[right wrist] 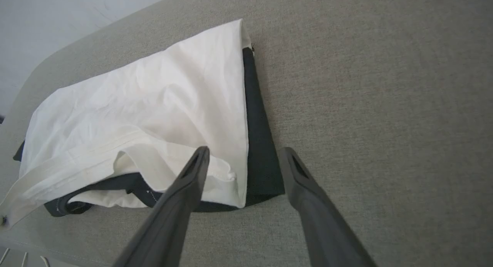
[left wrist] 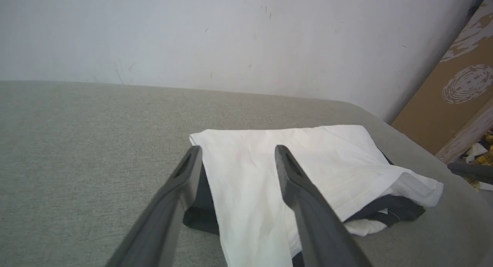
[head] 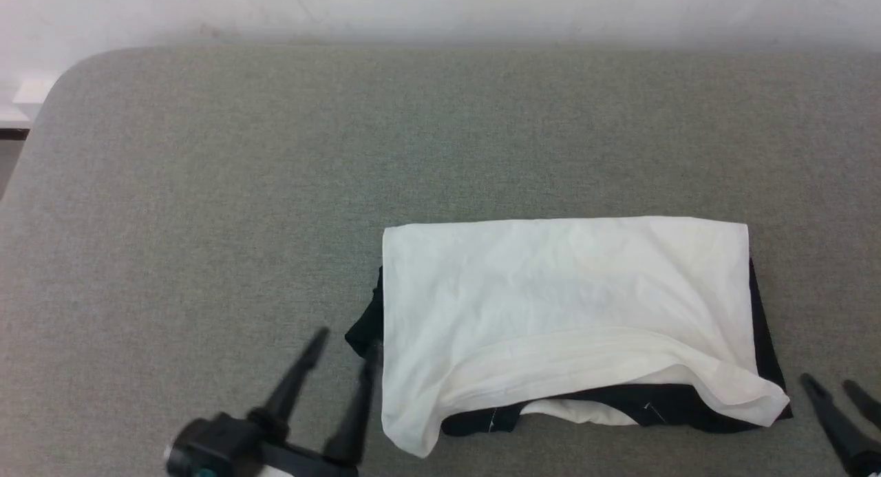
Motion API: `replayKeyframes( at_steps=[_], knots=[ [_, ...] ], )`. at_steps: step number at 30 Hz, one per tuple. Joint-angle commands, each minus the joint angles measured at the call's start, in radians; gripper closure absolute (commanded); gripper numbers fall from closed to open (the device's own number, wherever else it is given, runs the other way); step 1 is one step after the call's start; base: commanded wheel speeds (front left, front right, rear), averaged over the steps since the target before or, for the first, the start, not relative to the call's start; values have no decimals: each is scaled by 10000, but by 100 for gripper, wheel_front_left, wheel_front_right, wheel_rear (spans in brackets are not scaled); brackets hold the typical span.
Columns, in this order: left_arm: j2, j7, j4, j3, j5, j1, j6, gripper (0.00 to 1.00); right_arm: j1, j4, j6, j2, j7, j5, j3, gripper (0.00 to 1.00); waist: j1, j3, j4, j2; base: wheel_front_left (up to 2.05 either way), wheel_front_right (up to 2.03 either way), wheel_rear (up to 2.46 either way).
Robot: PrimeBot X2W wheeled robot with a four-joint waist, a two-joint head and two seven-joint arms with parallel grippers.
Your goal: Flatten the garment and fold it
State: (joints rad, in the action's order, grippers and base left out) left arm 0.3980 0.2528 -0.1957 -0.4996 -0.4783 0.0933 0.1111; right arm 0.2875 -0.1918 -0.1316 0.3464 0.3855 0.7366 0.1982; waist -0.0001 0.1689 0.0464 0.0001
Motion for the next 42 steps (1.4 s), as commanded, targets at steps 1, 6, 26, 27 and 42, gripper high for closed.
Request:
replayKeyframes(
  at_steps=[1,6,26,27,42],
  knots=[
    [-127,74,-407,433,115,111,334,0,-53,-26,9,-214,-154,-144,321,0,1,-50,17,-1,0,0,0],
    [-524,85,-1555,1327,1257,177,1075,0,-491,195,9,-699,-166,-1035,995,0,1,87,32,-1,0,0,0],
    [-1472,89,-1645,903,2988,-460,1220,0,-3090,2186,9,-838,1412,-2154,125,0,1,1345,738,-1,0,0,0],
    [-1498,89,-1621,900,2982,-469,1198,0,-3123,2265,9,-800,1529,-2150,41,0,1,1381,772,-1,0,0,0],
    [-1481,88,-975,774,3000,-672,906,0,-3705,3106,9,-656,1986,-2252,-441,100,1,1212,803,-1,0,0,0]
  ],
)
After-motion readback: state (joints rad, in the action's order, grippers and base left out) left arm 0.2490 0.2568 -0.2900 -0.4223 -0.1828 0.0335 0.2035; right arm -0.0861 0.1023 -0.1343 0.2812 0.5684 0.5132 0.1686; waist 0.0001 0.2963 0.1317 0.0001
